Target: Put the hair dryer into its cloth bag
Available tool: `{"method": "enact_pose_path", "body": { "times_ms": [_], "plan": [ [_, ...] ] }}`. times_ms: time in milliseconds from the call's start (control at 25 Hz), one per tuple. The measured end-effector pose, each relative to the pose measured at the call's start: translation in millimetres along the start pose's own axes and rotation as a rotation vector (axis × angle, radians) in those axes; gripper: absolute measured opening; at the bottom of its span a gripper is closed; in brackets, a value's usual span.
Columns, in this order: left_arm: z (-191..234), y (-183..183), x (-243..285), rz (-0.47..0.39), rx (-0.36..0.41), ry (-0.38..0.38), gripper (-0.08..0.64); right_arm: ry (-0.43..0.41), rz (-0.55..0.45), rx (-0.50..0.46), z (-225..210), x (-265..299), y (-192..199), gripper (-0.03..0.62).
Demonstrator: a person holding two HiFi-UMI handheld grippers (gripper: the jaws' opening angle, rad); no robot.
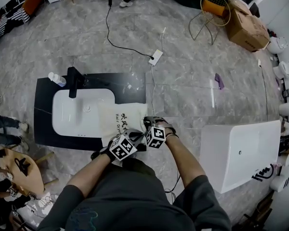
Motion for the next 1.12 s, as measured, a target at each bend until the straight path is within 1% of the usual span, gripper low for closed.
{"method": "enact_pose_path", "body": {
  "times_ms": [120,240,320,440,560,680,760,800,840,1040,1120],
  "plan": [
    [1,4,1,0.01,-0.005,0.001,0.008,0.005,-0.001,0.039,7,10,3,0.116],
    [1,7,1,0.013,-0.009,0.004,0.008,0.001,0.02,0.088,10,12,8,0.135],
    [1,8,1,0.017,-0.01,0.006,0.008,-0.007,0.024,0.105,10,9,12,0.141],
    [0,8,1,0.017,-0.011,0.01,0.009,0.004,0.012,0.125,5,-4,20,0.148],
    [1,5,0,0.018,-0.009,0.018,0.009,-0.004,0.032,0.111,4,-14,32,0.152],
    [1,6,0,0.018,-0.01,0.022,0.008,-0.021,0.102,0.071,7,-7,47,0.152],
    [1,7,1,0.019,-0.009,0.025,0.009,-0.009,0.146,0.035,8,0,53,0.152],
    [1,8,1,0.019,-0.009,0.027,0.008,0.003,0.153,0.027,8,3,54,0.142],
    [1,8,2,0.018,-0.008,0.028,0.008,0.012,0.154,0.027,8,5,53,0.121],
    [2,6,2,0.015,-0.008,0.037,0.008,0.029,0.119,0.07,1,-2,46,0.117],
    [2,4,2,0.01,-0.004,0.039,0.008,0.04,0.096,0.069,-1,-6,41,0.117]
  ]
}}
Point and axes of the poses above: the fingertips, and each gripper's own axes: x forward along the fingers, z to its left, y out of its underside, the point moved 8 cm from there along -x, backward along the fingers, and after that the axes turned 9 degrees about y, right-handed, at the moved point
